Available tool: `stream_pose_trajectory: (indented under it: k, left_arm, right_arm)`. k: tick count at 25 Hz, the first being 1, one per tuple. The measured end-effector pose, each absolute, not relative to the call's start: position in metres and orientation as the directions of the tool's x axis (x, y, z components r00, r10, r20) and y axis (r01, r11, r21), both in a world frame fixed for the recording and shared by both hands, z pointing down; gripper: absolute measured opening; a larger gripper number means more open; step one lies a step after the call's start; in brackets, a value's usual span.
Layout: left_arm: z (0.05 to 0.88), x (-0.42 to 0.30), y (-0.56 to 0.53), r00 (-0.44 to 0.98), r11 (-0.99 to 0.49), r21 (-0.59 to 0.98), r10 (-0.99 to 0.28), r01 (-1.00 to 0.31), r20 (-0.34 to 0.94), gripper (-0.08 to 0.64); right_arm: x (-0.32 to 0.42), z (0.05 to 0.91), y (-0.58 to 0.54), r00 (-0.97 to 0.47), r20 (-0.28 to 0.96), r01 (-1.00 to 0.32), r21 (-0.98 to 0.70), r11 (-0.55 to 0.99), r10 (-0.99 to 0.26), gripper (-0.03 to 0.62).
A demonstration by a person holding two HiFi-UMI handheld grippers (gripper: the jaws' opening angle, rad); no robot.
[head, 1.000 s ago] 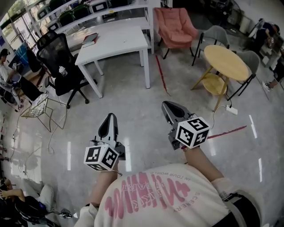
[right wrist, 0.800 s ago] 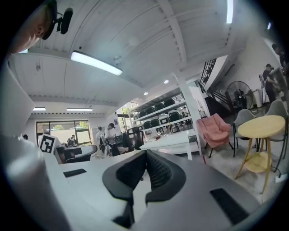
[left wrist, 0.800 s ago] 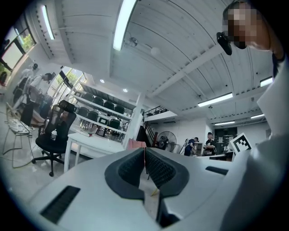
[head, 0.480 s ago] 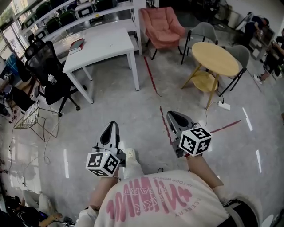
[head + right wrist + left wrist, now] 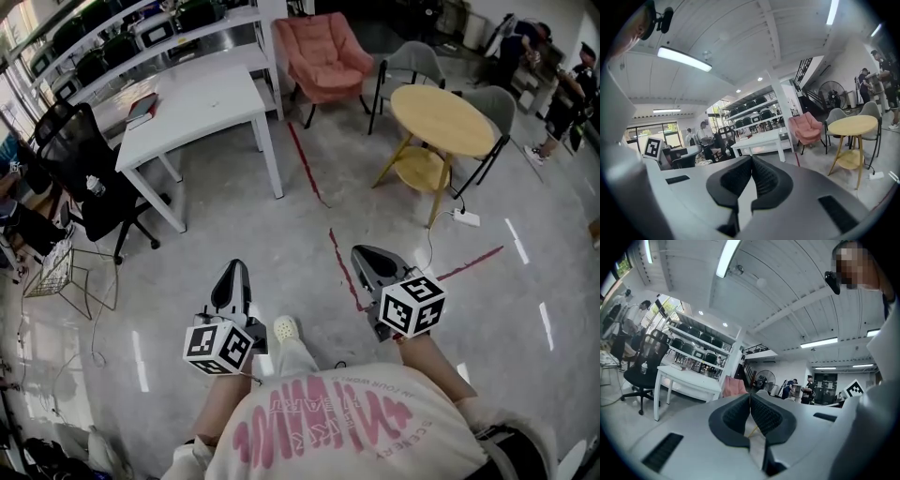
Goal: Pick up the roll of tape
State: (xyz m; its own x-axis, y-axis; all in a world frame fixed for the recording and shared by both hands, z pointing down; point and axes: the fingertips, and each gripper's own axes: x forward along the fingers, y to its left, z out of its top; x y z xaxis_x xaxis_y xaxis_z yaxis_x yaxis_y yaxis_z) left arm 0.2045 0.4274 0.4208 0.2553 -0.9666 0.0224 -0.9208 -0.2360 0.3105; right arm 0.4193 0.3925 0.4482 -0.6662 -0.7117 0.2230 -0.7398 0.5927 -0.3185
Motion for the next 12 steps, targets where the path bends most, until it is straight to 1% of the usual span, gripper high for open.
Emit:
stream_pose_trajectory:
  k: [7,12]
  left_arm:
    - [0.434,0.168,0.384,0.228,-0.204,0.311,-0.973,-0.928,0.040,0.025]
    - [0.424,0.134,0.326,0.235,-0.214,0.309,-0.971,-0.927,0.032,0.025]
  right_arm:
    - [0.398,0.465,0.346,-0.654,0.239,-0.750,-0.335,0.571,-0.718,0.012]
    - [0.368,0.453,0.288,-0.644,0.228,-0.755,-0.342,0.560,-0.730,0.012]
